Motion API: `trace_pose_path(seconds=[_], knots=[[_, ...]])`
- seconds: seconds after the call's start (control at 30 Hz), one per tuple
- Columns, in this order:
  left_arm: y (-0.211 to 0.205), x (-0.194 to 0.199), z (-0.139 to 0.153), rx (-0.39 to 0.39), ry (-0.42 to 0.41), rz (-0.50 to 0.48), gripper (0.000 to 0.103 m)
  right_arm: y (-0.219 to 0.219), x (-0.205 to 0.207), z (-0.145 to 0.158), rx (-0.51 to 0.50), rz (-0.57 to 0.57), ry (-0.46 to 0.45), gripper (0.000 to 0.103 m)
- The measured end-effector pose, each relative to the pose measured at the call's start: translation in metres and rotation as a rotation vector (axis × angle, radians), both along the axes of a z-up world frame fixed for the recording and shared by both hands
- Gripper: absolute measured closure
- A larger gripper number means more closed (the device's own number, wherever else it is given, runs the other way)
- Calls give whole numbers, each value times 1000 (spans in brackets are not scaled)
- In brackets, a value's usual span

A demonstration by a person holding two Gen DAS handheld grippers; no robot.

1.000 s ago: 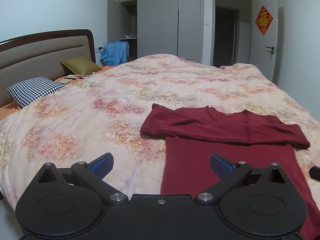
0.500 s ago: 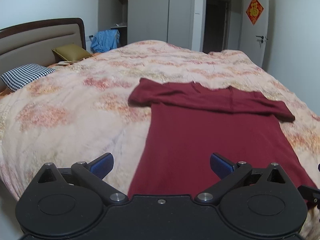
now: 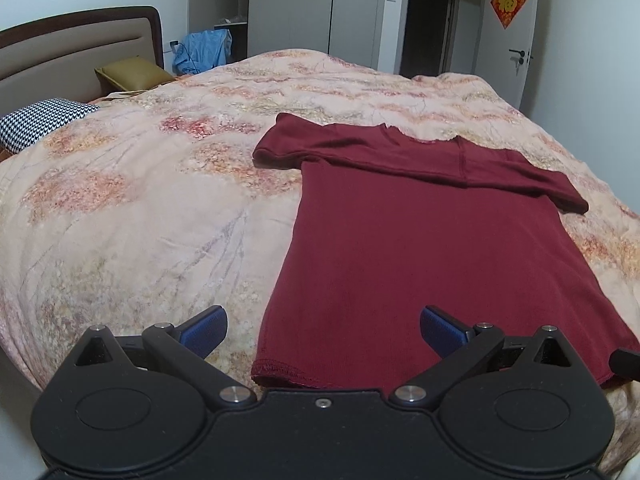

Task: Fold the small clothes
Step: 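Release both grippers and pull back from the folded sweater, then grasp the sweater hem with the right gripper while the left gripper grasps the hem corner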

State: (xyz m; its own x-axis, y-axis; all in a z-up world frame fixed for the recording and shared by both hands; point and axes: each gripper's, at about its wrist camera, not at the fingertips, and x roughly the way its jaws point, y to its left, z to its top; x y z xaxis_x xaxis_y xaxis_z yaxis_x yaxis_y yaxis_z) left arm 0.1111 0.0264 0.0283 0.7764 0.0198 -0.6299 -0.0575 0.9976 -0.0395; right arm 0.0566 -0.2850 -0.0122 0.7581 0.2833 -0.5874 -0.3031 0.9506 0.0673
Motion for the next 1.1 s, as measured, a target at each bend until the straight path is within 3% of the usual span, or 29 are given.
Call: trace_pose_path(seconds=[0.2,0.27,0.37,0.6,0.7,0.8,0.97,1.1], knots=[[-10,2,-3,66,18,-46,1,0,1,-7,-4,1,15,0],[-14,1,-5,63,35,-76,1,-4,-3,-11,-18,-6,-19,0],[-21,-3,-9,79,45,-120,1,-8,-15,-21,-74,15,-80,0],[-33,5,-19,111,83,-139,1,-7,-30,-40,-199,163,-110,0],[-37,9,-22,122,92,-150,1,7,-34,-48,-299,207,-174,1],[-38,13,-23,124,98,-155,1,27,-34,-57,-387,269,-205,6],[-36,21,-24,112,109,-151,1,59,-29,-68,-433,371,-246,18],[-34,23,-24,108,113,-152,1,77,-23,-74,-458,425,-270,35]])
